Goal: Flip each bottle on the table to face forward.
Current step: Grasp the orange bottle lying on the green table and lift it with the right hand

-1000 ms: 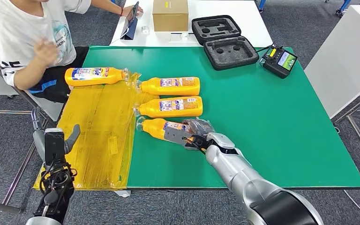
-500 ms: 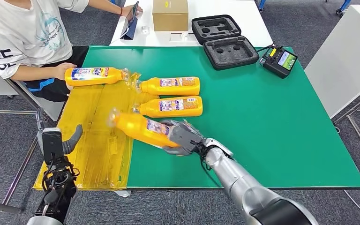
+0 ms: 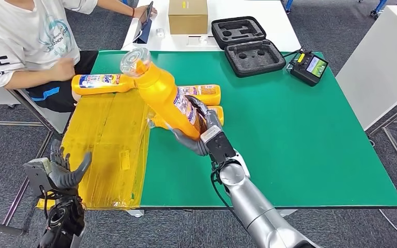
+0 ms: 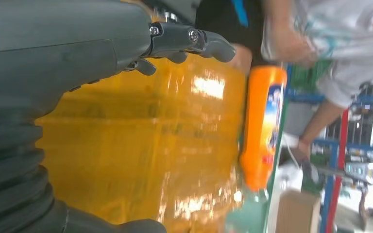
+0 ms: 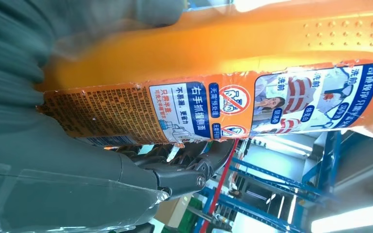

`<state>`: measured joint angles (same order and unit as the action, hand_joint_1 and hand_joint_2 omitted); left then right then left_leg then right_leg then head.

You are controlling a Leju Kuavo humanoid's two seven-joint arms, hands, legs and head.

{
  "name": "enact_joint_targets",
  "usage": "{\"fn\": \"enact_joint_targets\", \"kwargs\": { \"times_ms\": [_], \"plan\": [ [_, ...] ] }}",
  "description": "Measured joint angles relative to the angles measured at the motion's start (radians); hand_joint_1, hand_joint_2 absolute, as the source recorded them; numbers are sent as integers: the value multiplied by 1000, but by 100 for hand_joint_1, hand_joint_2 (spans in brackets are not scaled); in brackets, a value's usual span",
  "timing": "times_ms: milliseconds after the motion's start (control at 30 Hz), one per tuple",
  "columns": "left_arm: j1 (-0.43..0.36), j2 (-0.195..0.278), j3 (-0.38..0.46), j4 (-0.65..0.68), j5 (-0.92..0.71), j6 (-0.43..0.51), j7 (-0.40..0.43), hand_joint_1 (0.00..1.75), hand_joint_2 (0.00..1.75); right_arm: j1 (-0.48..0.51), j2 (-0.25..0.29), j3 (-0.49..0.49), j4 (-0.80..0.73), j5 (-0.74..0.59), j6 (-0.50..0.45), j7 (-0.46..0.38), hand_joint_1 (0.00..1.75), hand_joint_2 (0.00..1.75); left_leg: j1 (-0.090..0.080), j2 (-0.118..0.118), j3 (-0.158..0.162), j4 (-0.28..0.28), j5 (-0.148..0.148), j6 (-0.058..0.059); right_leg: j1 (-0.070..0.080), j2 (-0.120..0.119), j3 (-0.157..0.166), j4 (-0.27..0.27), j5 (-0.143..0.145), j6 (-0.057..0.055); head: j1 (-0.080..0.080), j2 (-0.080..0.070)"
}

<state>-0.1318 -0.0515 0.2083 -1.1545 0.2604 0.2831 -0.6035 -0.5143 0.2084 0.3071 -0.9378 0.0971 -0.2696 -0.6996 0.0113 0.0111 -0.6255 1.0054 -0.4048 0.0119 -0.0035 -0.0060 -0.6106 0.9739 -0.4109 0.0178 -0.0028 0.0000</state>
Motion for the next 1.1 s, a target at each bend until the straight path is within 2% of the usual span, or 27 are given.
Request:
{"fn": "enact_joint_targets", "kwargs": {
  "times_ms": [133,233,300,467,667,1100],
  "plan": [
    [15,-10,-9,-32,18,-70,30,0,175,13,-7,22,-8,-7,-5,0,175,175,0,0,0,0,0,0,0,0,0,0,0,0,0,0],
    [29,-18,-41,-71,27,-156,62,0,175,19,-7,30,10,-7,10,0,175,175,0,-1,0,0,0,0,0,0,0,0,0,0,0,0],
    [38,-24,-65,-95,29,-179,73,0,175,25,-7,34,23,-8,16,0,175,175,0,-2,-1,0,0,0,0,0,0,0,0,0,0,0],
    [62,-37,-147,-179,14,-205,80,0,175,33,1,54,85,-14,44,1,175,175,0,-2,-1,0,0,0,0,0,0,0,0,0,0,0],
    [68,-37,-264,-277,-20,-190,83,0,175,53,35,100,177,0,69,1,175,175,0,-2,-1,0,0,0,0,0,0,0,0,0,0,0],
    [92,-30,-374,-351,-11,-226,102,0,175,48,59,127,270,-11,84,1,175,175,0,-2,-1,0,0,0,0,0,0,0,0,0,0,0]
  ]
}}
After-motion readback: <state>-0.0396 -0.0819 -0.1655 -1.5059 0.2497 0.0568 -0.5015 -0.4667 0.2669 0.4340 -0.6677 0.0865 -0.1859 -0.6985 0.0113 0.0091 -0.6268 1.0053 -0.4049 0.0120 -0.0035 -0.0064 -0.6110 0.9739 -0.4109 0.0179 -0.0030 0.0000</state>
